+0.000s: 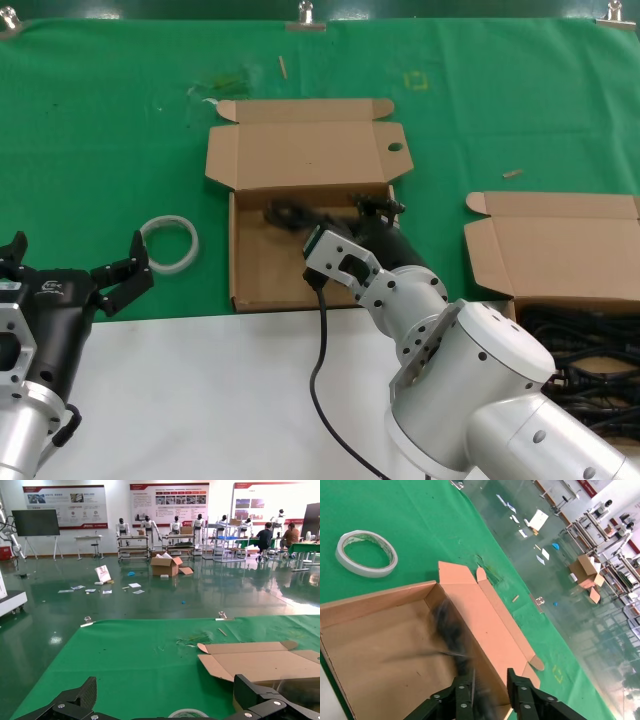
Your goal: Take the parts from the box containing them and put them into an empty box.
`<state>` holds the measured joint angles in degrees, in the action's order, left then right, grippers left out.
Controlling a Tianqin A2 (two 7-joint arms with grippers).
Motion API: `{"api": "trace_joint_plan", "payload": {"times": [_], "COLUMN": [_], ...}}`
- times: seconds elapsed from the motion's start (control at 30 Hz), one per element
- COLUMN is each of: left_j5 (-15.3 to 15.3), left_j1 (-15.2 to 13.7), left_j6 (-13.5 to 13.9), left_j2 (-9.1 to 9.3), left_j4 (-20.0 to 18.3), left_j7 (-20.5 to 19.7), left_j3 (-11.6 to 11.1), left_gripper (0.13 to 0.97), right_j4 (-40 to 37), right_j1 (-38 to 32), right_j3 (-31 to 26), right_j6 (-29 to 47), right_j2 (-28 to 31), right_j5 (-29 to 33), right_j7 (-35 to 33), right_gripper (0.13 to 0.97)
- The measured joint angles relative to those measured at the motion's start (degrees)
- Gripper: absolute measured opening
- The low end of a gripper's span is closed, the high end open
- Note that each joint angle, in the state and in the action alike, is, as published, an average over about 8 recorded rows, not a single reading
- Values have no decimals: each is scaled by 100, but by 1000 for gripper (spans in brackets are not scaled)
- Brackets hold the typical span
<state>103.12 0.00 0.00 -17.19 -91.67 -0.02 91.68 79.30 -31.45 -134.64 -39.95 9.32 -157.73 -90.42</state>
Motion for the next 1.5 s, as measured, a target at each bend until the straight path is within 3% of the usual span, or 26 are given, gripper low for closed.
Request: {"api": "trace_joint_plan", "payload": {"times": [0.2,0.33,0.63,0.83,1.2,1.5], "left_j5": [0,0,0,0,0,0], "left_j1": [0,0,0,0,0,0], "left_j6": [0,0,0,0,0,0], "left_j2": [0,0,0,0,0,0], "left_j4": [0,0,0,0,0,0], "left_j7": [0,0,0,0,0,0], "left_j3": [0,0,0,0,0,0], "left_gripper": [966,966,966,966,966,966], "right_j4": [0,0,0,21,168,317], "right_j1": [0,0,0,55,428,805], "right_j3": [0,0,0,74,585,1100], "right_j6": [0,0,0,69,544,1020], "right_j2": [0,0,0,1,5,5], "right_j5": [0,0,0,94,742,1396], "right_j7": [0,0,0,153,1228,2307], "right_gripper": [318,318,475,631,844,937]}}
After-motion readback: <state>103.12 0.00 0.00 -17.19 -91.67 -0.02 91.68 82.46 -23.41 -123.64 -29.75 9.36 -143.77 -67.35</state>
